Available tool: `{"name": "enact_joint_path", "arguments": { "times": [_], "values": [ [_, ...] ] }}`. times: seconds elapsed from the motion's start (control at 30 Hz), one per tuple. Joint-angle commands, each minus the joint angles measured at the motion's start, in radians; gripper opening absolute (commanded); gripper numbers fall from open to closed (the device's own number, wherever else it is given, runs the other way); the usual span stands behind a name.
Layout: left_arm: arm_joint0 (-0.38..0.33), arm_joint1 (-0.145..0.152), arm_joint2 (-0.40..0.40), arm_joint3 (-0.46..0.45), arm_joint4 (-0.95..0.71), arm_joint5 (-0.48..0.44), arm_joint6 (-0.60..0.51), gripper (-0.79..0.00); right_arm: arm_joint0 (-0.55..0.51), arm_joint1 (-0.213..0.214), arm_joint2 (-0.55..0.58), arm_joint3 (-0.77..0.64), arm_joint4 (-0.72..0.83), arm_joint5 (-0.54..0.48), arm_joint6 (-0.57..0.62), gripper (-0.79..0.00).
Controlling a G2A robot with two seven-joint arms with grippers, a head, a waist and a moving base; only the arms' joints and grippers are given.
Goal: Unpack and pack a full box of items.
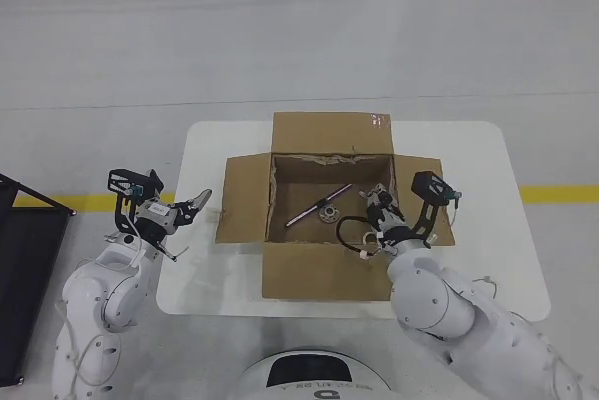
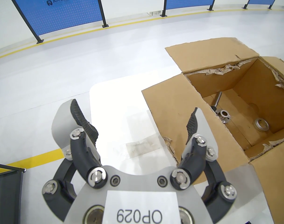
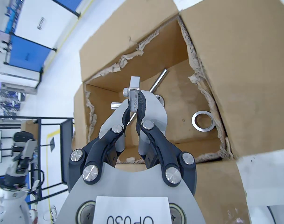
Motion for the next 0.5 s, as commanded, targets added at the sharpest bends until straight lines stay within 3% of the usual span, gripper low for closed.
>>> {"name": "enact_joint_path", "arguments": {
  "times": [0.0,0.07,0.3,0.37,0.47],
  "values": [
    [0.000,0.000,0.000,0.000,0.000,0.000,0.000,0.000,-0.062,0.007,0.058,-0.008,0.011,-0.074,0.005,-0.785],
    [0.000,0.000,0.000,0.000,0.000,0.000,0.000,0.000,-0.078,0.009,0.101,0.003,0.057,-0.125,0.050,-0.785],
    [0.000,0.000,0.000,0.000,0.000,0.000,0.000,0.000,-0.078,0.009,0.101,0.003,0.057,-0.125,0.050,-0.785],
    [0.000,0.000,0.000,0.000,0.000,0.000,0.000,0.000,-0.064,0.005,0.080,0.058,0.001,-0.104,0.028,-0.785],
    [0.000,0.000,0.000,0.000,0.000,0.000,0.000,0.000,-0.026,-0.017,0.119,0.095,0.137,-0.117,0.056,-0.785]
  ]
}}
